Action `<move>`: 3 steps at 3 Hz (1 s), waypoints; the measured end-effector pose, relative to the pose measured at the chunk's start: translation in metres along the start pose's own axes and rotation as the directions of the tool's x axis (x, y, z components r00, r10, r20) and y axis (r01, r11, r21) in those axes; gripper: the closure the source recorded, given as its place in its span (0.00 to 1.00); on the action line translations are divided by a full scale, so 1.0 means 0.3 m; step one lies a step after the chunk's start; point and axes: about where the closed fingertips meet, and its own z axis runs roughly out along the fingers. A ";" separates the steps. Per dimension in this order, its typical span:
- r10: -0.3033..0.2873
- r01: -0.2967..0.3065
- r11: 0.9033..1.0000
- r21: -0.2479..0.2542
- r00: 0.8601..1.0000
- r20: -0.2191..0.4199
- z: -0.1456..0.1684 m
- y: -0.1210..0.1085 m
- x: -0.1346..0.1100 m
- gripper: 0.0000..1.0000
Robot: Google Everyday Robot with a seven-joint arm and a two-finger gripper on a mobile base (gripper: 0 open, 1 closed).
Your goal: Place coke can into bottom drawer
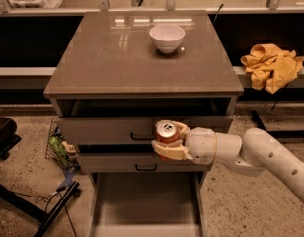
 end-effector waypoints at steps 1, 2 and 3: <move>0.000 0.000 1.000 0.000 1.000 0.000 0.000 0.000 0.000 1.00; -0.010 0.010 1.000 0.004 1.000 -0.026 0.001 0.000 0.007 1.00; -0.036 0.036 0.999 -0.010 0.998 -0.050 -0.031 0.012 0.119 1.00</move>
Offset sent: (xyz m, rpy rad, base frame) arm 0.0010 -0.0043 -0.0060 -0.0688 -0.0107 -0.0206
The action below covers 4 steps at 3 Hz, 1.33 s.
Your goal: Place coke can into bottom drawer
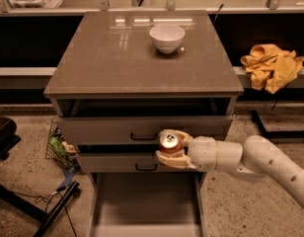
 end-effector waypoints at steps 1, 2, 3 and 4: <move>-0.043 0.045 0.997 -0.058 0.999 0.026 -0.054 0.070 0.294 1.00; -0.042 0.047 0.994 -0.103 0.997 0.058 -0.043 0.131 0.519 1.00; 0.026 -0.011 0.986 -0.166 0.996 0.090 0.060 0.214 0.783 1.00; 0.026 -0.011 0.986 -0.166 0.996 0.090 0.061 0.214 0.783 1.00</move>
Offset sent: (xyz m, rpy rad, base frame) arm -0.0530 -0.0161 -0.2413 0.0747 -0.0518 0.1584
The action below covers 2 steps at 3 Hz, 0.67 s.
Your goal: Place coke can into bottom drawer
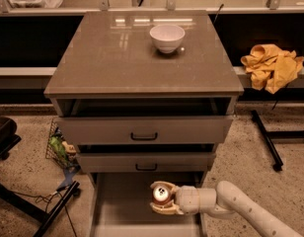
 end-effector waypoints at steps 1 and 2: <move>-0.022 0.022 1.000 0.003 1.000 -0.002 0.072 -0.022 0.070 1.00; -0.053 0.054 0.998 0.020 0.999 -0.011 0.196 -0.080 0.255 1.00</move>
Offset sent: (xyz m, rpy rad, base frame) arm 0.0551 0.1101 -0.1490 -0.0146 -0.0831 -0.0556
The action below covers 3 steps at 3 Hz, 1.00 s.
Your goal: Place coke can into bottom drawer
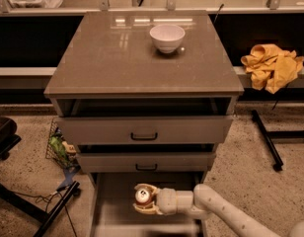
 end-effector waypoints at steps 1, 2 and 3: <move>-0.024 0.024 1.000 0.007 1.000 -0.004 0.126 -0.042 0.216 1.00; -0.007 0.007 1.000 0.000 1.000 -0.020 0.213 -0.053 0.395 1.00; 0.046 -0.047 0.999 -0.020 0.998 -0.030 0.309 -0.033 0.576 1.00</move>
Offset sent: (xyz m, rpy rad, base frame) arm 0.0387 0.1012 -0.1924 -0.0521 0.0278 0.0047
